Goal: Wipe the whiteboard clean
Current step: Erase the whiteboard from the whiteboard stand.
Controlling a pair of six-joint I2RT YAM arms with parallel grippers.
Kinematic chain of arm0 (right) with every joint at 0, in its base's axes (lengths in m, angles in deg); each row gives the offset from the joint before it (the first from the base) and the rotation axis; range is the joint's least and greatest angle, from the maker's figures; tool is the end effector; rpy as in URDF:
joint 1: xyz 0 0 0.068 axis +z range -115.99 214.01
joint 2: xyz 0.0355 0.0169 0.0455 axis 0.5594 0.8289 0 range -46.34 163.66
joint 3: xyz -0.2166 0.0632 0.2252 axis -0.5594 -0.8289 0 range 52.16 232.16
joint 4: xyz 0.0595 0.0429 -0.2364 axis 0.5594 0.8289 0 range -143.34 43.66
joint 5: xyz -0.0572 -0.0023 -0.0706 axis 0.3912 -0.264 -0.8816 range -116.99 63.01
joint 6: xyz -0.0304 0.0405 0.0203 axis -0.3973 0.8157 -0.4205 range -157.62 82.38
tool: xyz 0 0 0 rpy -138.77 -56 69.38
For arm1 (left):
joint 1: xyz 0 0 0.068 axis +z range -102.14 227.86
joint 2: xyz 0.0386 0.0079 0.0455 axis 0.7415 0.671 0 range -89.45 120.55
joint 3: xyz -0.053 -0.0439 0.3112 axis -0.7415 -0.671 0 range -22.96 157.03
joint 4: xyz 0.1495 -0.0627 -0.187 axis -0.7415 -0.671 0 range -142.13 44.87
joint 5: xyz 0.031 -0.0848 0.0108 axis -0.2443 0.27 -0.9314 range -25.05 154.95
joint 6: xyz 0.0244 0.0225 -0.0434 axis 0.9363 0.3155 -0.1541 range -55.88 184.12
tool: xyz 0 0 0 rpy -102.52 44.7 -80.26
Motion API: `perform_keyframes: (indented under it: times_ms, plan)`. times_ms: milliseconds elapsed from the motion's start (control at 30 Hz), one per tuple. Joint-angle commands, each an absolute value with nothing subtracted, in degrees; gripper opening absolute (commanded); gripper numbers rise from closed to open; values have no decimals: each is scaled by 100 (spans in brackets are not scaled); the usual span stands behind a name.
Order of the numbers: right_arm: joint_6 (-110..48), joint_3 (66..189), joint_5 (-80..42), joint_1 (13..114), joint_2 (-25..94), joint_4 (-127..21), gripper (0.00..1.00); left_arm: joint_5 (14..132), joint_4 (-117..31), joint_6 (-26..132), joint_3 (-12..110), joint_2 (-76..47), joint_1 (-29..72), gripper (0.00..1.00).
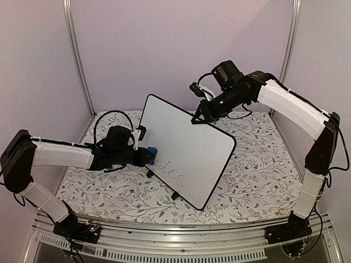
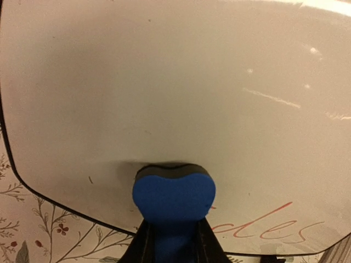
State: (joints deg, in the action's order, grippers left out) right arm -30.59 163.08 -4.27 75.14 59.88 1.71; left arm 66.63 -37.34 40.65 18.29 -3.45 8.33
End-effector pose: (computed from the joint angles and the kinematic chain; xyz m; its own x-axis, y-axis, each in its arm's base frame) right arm 0.2921 0.2737 0.4081 -0.6726 -0.4374 -0.5969 -0.7154 0.5907 0.3733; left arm 0.2248 -0.1869 0.2381 -0.6858 0.0499 -0.7261 0.4156 0.8459 -0.3343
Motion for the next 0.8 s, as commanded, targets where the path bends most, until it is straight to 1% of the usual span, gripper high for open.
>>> perform_keyframes:
  times_ms: [0,433,600,767]
  plan:
    - [-3595,16060,-251,7761,6177,756,0,6586,-3485,4222,2048,-391,910,0]
    - [-3613,16080,-246,7761,6220,744,0,6785,-3060,3752,879,-363,771,0]
    - [-3614,16062,-234,7761,6229,733,0,6824,-2985,3763,855,-345,753,0]
    - [-3621,16067,-237,7761,6238,726,0,6821,-3048,3846,1189,-287,752,0]
